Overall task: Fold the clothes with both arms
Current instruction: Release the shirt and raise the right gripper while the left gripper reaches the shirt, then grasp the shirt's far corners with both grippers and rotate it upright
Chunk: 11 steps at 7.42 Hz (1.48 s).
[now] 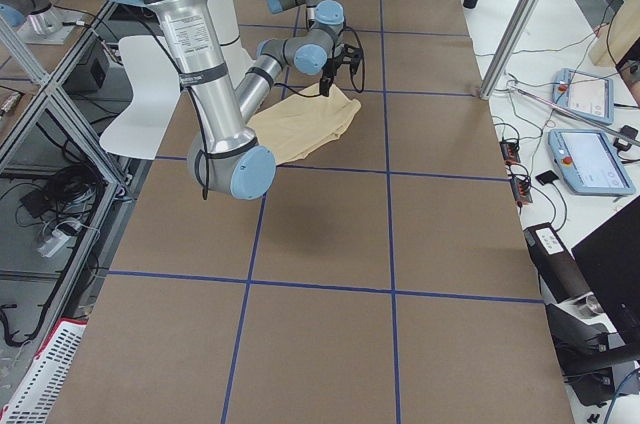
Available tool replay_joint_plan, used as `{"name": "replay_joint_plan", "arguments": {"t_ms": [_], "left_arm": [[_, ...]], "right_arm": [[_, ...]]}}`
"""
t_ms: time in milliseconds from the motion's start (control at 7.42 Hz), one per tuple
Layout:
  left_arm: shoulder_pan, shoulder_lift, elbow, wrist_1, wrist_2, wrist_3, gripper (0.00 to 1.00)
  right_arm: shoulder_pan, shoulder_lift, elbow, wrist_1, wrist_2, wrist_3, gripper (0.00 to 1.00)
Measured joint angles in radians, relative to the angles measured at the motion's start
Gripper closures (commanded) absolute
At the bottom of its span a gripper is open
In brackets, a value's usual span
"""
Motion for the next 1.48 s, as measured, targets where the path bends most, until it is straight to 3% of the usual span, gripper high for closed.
{"name": "replay_joint_plan", "arguments": {"t_ms": [539, 944, 1483], "left_arm": [[0.009, -0.052, 0.083, -0.031, 0.003, -0.001, 0.02], [0.01, -0.063, 0.112, -0.033, 0.003, -0.001, 0.13], [0.012, -0.09, 0.149, -0.034, 0.003, -0.001, 0.21]], "right_arm": [[0.001, 0.016, -0.006, 0.001, -0.02, -0.005, 0.0], [0.006, 0.013, -0.006, 0.003, -0.016, -0.005, 0.0], [0.017, 0.01, 0.0, 0.005, -0.01, -0.005, 0.0]]}}
